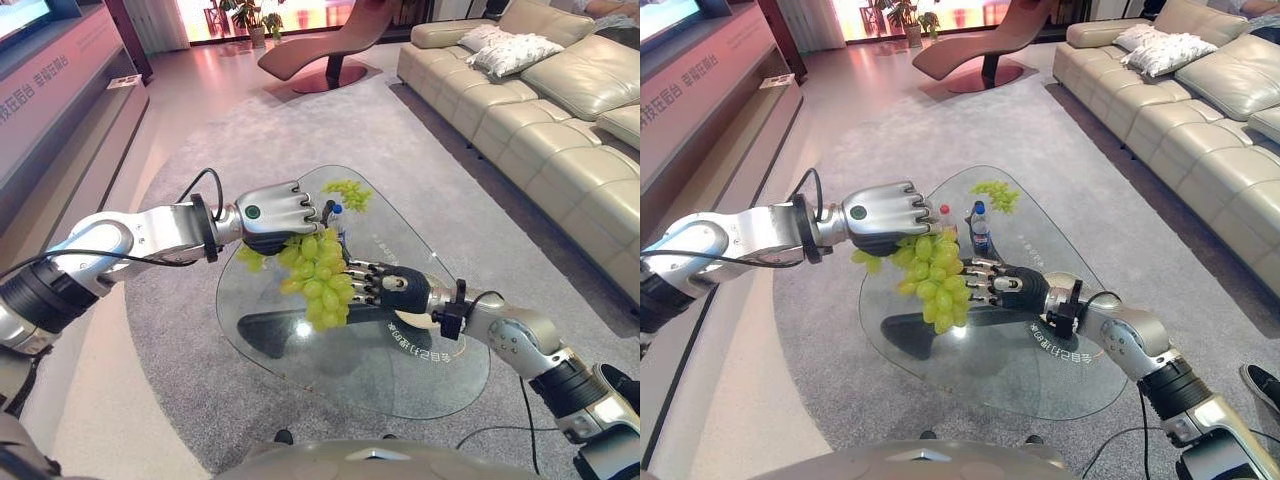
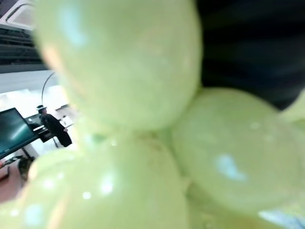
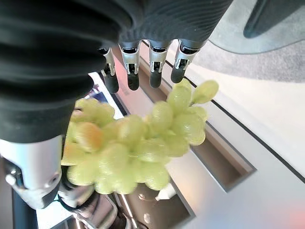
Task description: Pick up fruits into the plate
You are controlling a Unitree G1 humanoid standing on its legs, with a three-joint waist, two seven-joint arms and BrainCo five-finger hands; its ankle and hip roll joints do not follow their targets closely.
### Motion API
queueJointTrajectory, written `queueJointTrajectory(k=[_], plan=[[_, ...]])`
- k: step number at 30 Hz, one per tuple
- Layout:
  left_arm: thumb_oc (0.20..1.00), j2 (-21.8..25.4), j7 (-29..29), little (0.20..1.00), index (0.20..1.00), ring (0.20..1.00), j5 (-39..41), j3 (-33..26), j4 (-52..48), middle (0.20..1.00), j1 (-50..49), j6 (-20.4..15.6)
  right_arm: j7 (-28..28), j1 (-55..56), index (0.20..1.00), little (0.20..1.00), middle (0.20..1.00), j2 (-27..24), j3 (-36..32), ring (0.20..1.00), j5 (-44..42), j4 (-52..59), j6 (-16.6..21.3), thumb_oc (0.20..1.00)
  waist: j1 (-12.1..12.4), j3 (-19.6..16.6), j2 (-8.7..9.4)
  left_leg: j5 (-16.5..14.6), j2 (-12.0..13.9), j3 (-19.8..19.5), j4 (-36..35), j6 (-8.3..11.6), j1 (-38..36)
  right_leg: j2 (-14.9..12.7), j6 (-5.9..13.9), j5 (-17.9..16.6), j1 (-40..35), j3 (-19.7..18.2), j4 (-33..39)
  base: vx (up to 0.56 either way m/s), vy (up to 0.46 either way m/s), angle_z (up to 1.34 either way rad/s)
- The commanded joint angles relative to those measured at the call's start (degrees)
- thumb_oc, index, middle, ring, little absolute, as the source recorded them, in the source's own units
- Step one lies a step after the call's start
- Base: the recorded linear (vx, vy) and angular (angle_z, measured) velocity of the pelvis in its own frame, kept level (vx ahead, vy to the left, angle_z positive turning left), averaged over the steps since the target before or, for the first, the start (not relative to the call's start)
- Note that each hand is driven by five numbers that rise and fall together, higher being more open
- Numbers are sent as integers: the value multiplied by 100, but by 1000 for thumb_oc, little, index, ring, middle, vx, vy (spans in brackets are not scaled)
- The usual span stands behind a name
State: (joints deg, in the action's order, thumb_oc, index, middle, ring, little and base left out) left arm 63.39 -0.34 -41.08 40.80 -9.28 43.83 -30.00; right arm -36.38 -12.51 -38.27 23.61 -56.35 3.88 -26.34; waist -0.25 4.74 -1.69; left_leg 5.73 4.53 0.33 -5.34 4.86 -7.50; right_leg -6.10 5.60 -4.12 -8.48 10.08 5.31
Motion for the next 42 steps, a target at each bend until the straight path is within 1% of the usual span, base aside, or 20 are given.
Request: queueJointTrajectory(k=[1,4,14,19,29,34,38,42], plan=[[200,-2,97,200,200,200,535,7,46,200,794,201,3,-440,1000,1000,1000,133,87,1000,-401,411,200,1000,33,-77,229,-934,-503,448,150,-295,-354,10,145,391,-197,137,-128,0,0,0],[200,-107,-24,200,200,200,599,2,-14,200,842,221,-10,-493,1000,1000,1000,214,215,1000,-254,429,256,1000,30,-80,222,-925,-504,448,144,-297,-351,14,145,384,-185,108,-126,0,0,0],[200,-300,-292,200,200,200,755,59,-27,200,942,374,-15,-667,1000,1000,1000,326,512,1000,-149,635,214,1000,16,-66,217,-938,-517,417,161,-314,-352,40,134,402,-177,4,-128,0,0,0],[200,-356,-318,200,200,200,753,56,-5,200,948,332,-5,-716,1000,1000,1000,426,629,1000,-166,751,187,1000,34,-51,219,-950,-532,380,172,-329,-355,52,129,406,-183,-31,-127,0,0,0],[200,-441,-378,200,200,200,718,135,-30,200,1036,374,73,-832,1000,1000,1000,487,807,1000,-358,922,148,1000,41,-42,206,-943,-524,384,165,-324,-351,61,124,410,-175,-50,-120,0,0,0],[200,-454,-380,200,200,200,672,84,-43,200,962,278,80,-821,1000,1000,1000,527,840,1000,-409,956,159,1000,53,-39,208,-937,-531,367,152,-328,-365,69,123,405,-184,-60,-115,0,0,0],[200,-585,-368,200,200,200,607,132,-80,200,910,162,108,-862,1000,1000,1000,742,981,1000,-721,969,145,1000,82,-24,209,-942,-531,343,150,-333,-369,74,117,410,-187,-59,-109,0,0,0],[200,-751,-391,200,200,200,553,193,-50,200,913,182,182,-910,1000,1000,1000,1003,1144,1000,-821,911,106,1000,111,-25,209,-949,-535,327,149,-339,-377,77,112,423,-206,-57,-102,0,0,0]])
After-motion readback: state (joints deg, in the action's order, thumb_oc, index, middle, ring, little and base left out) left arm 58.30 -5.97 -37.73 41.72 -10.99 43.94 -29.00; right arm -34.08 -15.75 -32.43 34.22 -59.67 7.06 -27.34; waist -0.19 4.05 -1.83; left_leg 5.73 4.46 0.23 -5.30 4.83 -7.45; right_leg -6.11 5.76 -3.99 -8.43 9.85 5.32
